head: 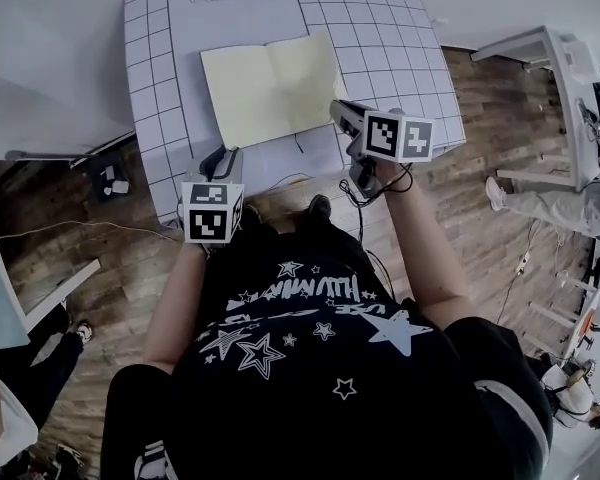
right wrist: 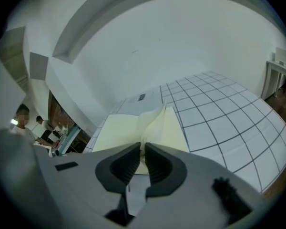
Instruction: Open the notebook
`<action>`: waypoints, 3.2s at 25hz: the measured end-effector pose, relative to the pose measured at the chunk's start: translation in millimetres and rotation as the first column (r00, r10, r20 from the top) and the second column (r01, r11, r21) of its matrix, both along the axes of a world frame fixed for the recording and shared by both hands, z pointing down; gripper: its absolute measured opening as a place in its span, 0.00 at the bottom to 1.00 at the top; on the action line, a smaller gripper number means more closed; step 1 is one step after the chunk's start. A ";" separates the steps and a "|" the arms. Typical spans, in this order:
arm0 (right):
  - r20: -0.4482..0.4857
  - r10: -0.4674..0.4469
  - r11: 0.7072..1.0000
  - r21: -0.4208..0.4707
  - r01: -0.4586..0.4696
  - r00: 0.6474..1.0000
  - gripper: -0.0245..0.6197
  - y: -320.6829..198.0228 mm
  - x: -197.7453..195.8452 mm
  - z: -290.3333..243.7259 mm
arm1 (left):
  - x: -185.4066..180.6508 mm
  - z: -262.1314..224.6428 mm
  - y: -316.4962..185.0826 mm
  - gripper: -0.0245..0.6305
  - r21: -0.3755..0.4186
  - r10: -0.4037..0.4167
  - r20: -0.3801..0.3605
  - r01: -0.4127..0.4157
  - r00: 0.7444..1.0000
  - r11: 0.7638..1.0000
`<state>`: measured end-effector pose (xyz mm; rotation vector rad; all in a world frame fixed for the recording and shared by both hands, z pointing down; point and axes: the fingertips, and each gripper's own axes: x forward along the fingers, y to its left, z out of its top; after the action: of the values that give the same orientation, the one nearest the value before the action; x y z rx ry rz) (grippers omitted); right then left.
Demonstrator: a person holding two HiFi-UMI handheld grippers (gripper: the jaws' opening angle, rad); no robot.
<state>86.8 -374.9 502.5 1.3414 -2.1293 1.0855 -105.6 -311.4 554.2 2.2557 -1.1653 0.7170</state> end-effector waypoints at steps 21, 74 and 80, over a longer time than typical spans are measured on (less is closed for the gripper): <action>0.043 -0.530 0.848 0.047 0.528 0.847 0.10 49.5 -189.9 14.8 | -79.9 -13.9 22.7 0.18 0.026 -0.196 0.000 0.196 0.981 0.980; 0.236 -0.446 0.886 0.249 0.390 0.863 0.15 213.3 -3.4 -32.4 | 69.5 -89.8 214.8 0.05 0.163 -0.278 0.024 0.270 0.960 0.949; 0.244 -0.425 0.896 0.248 0.368 0.872 0.15 212.9 -4.7 -26.5 | 72.3 -89.7 208.7 0.05 0.163 -0.255 0.027 0.247 0.967 0.955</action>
<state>82.0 -162.0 476.0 0.7834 -2.6377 0.9660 -33.3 -102.8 464.5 2.1698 -1.5477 0.5985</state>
